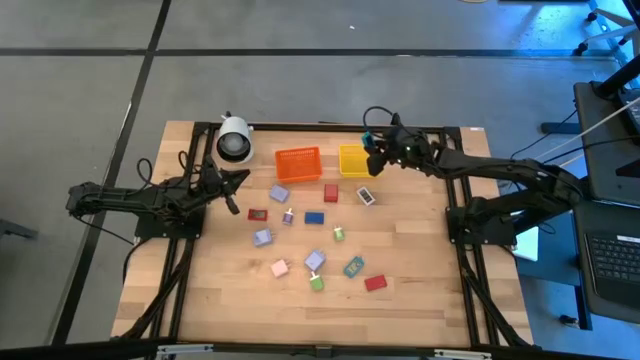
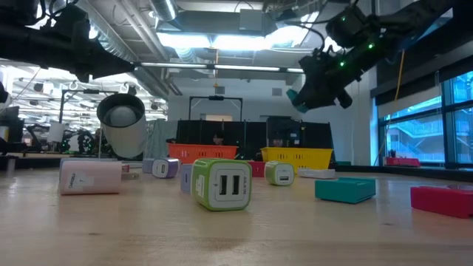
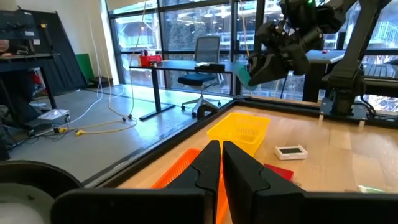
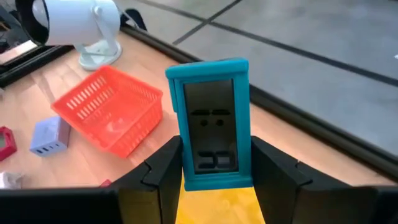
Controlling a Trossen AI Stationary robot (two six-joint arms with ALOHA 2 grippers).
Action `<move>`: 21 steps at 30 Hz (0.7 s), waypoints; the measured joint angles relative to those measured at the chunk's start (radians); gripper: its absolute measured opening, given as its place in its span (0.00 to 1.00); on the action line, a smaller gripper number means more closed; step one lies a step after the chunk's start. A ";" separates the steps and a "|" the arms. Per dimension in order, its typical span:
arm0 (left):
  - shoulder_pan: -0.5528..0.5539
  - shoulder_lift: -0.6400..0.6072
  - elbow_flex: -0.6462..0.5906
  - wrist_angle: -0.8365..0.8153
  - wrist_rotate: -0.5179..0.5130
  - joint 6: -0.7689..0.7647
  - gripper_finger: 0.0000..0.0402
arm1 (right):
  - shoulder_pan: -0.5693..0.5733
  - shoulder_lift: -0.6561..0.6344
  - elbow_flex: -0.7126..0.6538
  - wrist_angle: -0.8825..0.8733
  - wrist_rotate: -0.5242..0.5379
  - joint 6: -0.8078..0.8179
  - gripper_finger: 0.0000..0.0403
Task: Pick & Place Office items
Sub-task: Put the top blue digital clock into the yellow bin
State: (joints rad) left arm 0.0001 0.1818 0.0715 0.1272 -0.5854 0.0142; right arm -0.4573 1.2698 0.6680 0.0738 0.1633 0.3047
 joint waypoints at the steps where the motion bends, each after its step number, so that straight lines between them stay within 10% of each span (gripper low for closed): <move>1: 0.000 0.000 0.000 0.000 0.000 0.000 0.04 | 0.000 0.008 0.000 0.001 0.000 0.001 0.40; 21: 0.075 0.056 0.008 0.020 0.027 -0.171 0.08 | -0.009 0.099 0.000 0.002 -0.075 0.032 0.40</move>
State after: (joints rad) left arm 0.0746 0.2380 0.0799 0.1474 -0.5586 -0.1568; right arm -0.4664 1.3684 0.6678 0.0755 0.0887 0.3370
